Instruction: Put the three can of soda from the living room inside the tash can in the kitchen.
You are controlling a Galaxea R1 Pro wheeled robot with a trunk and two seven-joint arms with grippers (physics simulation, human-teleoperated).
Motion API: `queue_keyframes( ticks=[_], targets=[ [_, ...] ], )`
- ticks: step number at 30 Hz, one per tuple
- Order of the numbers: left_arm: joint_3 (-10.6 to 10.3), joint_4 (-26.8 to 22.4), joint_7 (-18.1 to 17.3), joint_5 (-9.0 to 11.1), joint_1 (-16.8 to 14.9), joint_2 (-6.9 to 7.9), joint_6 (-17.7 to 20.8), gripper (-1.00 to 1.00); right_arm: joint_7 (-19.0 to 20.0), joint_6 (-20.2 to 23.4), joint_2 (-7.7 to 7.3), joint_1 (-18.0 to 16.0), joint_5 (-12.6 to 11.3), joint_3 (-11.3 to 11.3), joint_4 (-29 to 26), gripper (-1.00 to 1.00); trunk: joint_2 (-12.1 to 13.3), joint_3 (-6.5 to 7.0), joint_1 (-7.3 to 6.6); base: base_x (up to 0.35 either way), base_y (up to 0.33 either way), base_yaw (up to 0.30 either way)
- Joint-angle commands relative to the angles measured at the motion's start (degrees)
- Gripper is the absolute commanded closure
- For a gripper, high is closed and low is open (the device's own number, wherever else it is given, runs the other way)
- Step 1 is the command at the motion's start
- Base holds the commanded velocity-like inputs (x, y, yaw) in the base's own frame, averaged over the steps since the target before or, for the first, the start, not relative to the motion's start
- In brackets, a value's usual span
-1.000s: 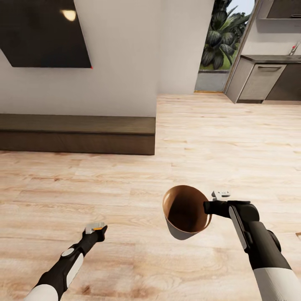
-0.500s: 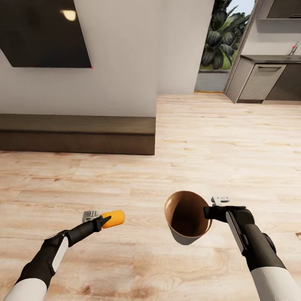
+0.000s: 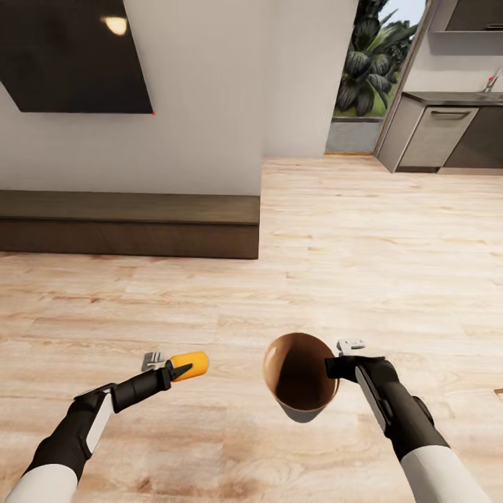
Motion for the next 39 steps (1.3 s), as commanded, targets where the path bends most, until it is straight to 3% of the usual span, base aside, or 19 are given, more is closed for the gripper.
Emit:
queue_keyframes(
  ticks=[1, 7, 14, 20, 26, 29, 34, 39],
  targets=[
    [-0.04, -0.02, -0.83, 0.0, 0.0, 0.0, 0.09, 1.0, -0.3, -0.53, 0.58, -0.02, -0.78, 0.09, 0.52, 1.0, 0.0, 0.0, 0.0, 0.0, 0.0, 0.0],
    [-0.06, -0.62, -4.49, 0.01, 0.0, -0.01, 3.26, 1.0, -1.22, -1.53, 2.55, -0.02, -0.76, 0.23, 2.27, 1.0, 0.0, 0.0, 0.0, 0.0, 0.0, 0.0],
    [0.04, -2.48, -5.35, 0.08, 0.0, -0.07, 4.1, 1.0, -1.32, -1.69, 3.37, -0.02, -0.75, 0.4, 2.67, 1.0, 0.0, 0.0, 0.0, 0.0, 0.0, 0.0],
    [0.0, -2.81, -5.52, 0.1, 0.0, -0.29, 4.23, 1.0, -2.52, -2.25, 3.88, -0.02, -0.75, 4.1, 2.9, 1.0, 0.0, 0.0, 0.0, 0.0, 0.0, 0.0],
    [-0.11, -2.83, -5.56, 0.12, 0.0, -0.58, 4.28, 1.0, -4.07, -2.4, 4.36, -0.02, -0.81, 4.82, 3.16, 1.0, 0.0, 0.0, 0.0, 0.0, 0.0, 0.0],
    [-0.17, -2.85, -5.57, 0.6, 0.0, -2.26, 4.46, 1.0, -4.41, -2.49, 4.59, -0.02, -0.83, 5.16, 4.15, 1.0, 0.0, 0.0, 0.0, 0.0, 0.0, 0.0],
    [-0.22, -2.79, -5.57, 0.83, 0.0, -3.46, 4.5, 1.0, -4.48, -2.52, 4.64, -0.02, -0.84, 5.24, 4.4, 1.0, 0.0, 0.0, 0.0, 0.0, 0.0, 0.0],
    [-0.26, -2.77, -5.54, 0.84, 0.0, -6.1, 4.51, 1.0, -4.5, -2.52, 4.65, -0.02, -0.84, 5.25, 4.46, 1.0, 0.0, 0.0, 0.0, 0.0, 0.0, 0.0]
  ],
)
